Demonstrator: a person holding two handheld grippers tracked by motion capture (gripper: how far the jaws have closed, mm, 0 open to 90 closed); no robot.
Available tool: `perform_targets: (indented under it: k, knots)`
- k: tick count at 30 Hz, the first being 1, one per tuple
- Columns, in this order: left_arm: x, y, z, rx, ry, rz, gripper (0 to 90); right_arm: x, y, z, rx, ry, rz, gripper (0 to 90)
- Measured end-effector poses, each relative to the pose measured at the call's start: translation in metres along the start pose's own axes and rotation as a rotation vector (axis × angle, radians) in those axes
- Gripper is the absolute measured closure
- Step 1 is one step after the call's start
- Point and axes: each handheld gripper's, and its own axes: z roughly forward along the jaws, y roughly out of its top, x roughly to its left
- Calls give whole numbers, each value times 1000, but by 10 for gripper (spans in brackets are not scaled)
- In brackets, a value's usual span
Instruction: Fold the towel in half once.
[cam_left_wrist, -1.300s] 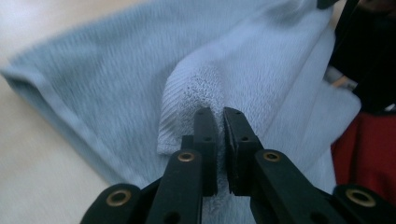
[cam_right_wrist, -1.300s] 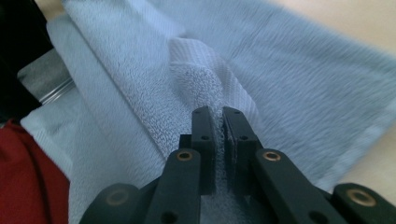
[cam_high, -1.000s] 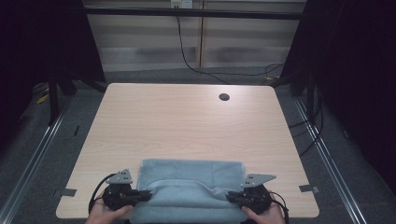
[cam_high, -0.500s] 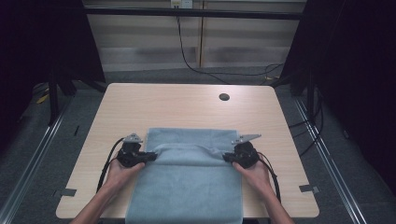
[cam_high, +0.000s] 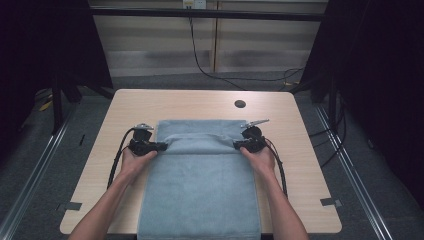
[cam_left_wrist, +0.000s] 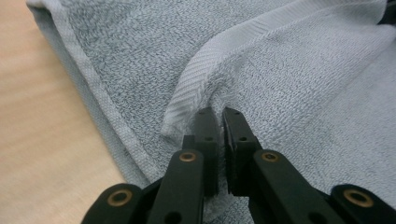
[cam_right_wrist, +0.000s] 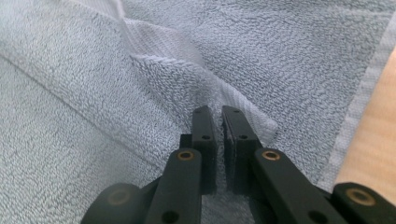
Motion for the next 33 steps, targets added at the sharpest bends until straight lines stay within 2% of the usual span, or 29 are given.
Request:
perform_targets:
  k: [1,3,6,10,12,16,20,22,23,24,26,27,30,32,33]
  knots:
    - [1,1,1,-6,5,1,855,-3,3,3,-2,-3,22,849]
    - [5,1,3,-23,0,-28,855,-7,9,8,-14,-8,78,849]
    - [10,4,6,-31,10,-53,855,-7,15,15,-33,-40,87,850]
    - [9,12,11,-32,55,-51,854,-9,21,20,-47,-71,97,851]
    - [9,12,12,-34,44,-45,854,-10,22,19,-35,-90,88,852]
    - [12,10,14,-54,1,-70,853,-14,18,12,-23,-99,67,854]
    - [9,15,20,-51,-12,-62,854,-13,10,5,-26,-114,44,855]
    - [8,18,24,-52,-11,-85,855,-19,8,3,-29,-102,69,856]
    - [6,19,27,-56,-12,-89,856,-23,7,2,-33,-99,96,856]
    - [4,21,29,-56,-1,-88,856,-25,8,2,-31,-113,108,856]
    - [0,25,32,-50,30,-64,856,-27,10,3,-29,-132,92,856]
    - [0,26,33,-50,28,-67,857,-27,10,3,-30,-135,78,856]
    - [5,26,30,-63,8,-87,858,-35,7,0,-67,-72,136,856]
    - [6,25,25,-85,-11,-120,858,-37,7,-5,-96,-43,141,856]
    - [5,25,23,-95,-10,-124,858,-38,8,-8,-104,-35,133,856]
